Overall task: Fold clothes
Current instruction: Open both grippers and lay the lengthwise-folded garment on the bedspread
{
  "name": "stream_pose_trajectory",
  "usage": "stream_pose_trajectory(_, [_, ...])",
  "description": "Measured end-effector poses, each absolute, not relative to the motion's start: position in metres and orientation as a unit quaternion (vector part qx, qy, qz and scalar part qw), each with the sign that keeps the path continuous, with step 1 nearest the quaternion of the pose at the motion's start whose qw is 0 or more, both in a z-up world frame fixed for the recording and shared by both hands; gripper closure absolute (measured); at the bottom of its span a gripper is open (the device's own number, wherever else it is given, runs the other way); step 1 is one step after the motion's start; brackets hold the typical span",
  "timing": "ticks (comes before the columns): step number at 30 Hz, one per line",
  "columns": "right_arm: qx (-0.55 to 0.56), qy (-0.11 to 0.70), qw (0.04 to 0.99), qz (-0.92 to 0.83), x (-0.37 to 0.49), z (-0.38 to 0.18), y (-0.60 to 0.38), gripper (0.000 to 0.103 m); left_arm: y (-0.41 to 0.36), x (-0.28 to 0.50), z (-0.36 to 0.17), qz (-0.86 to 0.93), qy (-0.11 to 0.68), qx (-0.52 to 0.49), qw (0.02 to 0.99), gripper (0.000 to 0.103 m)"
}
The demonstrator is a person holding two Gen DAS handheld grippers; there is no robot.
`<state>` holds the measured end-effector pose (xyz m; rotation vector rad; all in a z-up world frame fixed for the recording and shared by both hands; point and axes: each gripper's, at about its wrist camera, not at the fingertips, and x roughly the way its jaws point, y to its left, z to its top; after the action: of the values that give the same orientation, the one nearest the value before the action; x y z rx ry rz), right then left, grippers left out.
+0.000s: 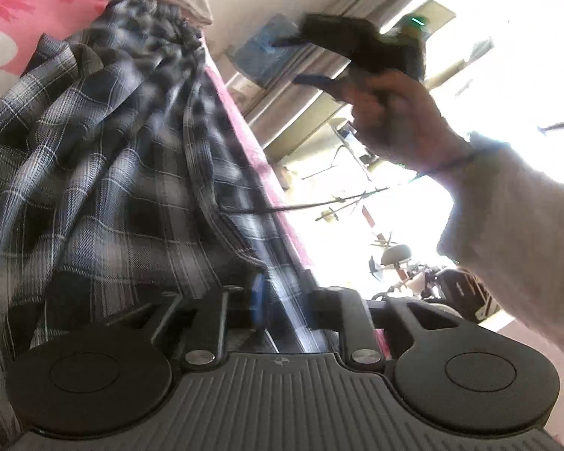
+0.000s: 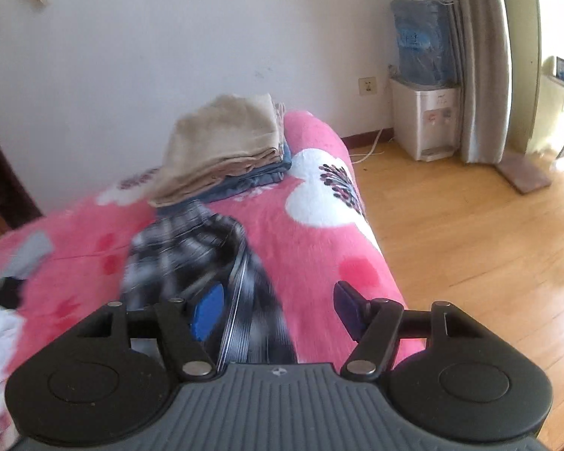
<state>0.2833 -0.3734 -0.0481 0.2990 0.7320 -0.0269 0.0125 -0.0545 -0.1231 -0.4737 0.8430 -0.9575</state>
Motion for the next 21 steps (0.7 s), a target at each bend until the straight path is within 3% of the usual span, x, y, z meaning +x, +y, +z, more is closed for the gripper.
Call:
stream_pose_trajectory(2, [0.150,0.349,0.925,-0.002,0.245,-0.034,-0.382,0.035,-0.054,0.003,-0.118,-0.449,0.381,-0.204,0.782,0.064])
stream_pose_trajectory(4, [0.143,0.345,0.928,0.005,0.211,-0.023,-0.386,0.035,-0.053,-0.009,-0.114,-0.454,0.376,-0.183,0.787,0.044])
stream_pose_trajectory(8, [0.081,0.358,0.930,0.012,0.156,-0.016,-0.372,0.036,-0.050,-0.029,-0.103,-0.452,0.388,-0.130,0.793,0.037])
stream_pose_trajectory(12, [0.077,0.395,0.914,0.050,0.125,-0.041,-0.346,0.043,-0.043,-0.055,-0.100,-0.447,0.380,-0.055,0.808,0.029])
stream_pose_trajectory(21, [0.081,0.446,0.888,0.076,0.119,-0.117,-0.286,0.049,-0.021,-0.094,-0.091,-0.359,0.319,0.037,0.876,0.028])
